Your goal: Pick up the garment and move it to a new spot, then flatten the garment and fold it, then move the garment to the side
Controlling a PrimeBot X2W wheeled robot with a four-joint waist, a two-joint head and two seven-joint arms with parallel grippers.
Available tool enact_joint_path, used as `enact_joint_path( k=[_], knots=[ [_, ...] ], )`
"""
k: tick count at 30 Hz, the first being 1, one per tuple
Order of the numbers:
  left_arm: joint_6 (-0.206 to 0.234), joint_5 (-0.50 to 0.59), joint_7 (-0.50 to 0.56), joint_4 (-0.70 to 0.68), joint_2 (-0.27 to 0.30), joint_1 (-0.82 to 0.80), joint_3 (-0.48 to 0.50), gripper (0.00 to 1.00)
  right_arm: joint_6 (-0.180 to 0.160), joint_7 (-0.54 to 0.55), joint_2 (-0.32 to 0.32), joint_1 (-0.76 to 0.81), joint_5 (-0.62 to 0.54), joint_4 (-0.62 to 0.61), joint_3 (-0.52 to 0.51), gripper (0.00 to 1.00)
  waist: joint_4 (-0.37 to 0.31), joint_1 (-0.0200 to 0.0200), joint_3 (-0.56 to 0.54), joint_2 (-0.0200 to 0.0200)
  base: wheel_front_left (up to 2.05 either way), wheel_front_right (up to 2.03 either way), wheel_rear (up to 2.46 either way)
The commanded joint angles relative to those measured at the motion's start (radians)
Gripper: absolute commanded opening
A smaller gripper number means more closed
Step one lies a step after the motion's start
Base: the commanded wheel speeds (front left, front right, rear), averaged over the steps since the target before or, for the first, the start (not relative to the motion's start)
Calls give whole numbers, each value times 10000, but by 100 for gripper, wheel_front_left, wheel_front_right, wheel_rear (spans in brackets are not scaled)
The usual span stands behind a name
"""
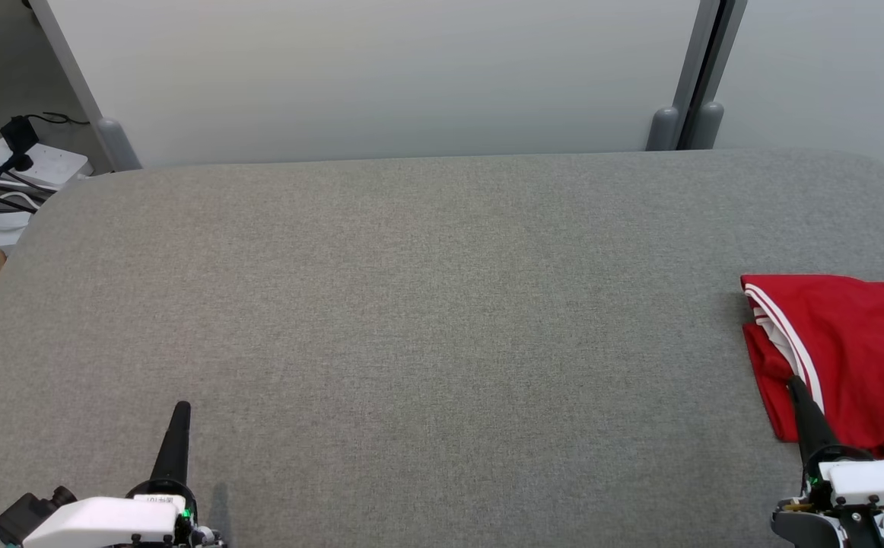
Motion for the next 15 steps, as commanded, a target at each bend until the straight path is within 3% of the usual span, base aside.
enact_joint_path(
  k=[1,15],
  knots=[
    [-3,-349,78,-328,100,-583,288,0,4,125,-158,-207,403,-378,147,0,5,0,9,-1,0,0,0],
    [-2,-2021,519,-530,59,-757,332,0,4,555,-184,-164,2253,-657,92,0,45,0,85,-1,0,0,0]
  ],
)
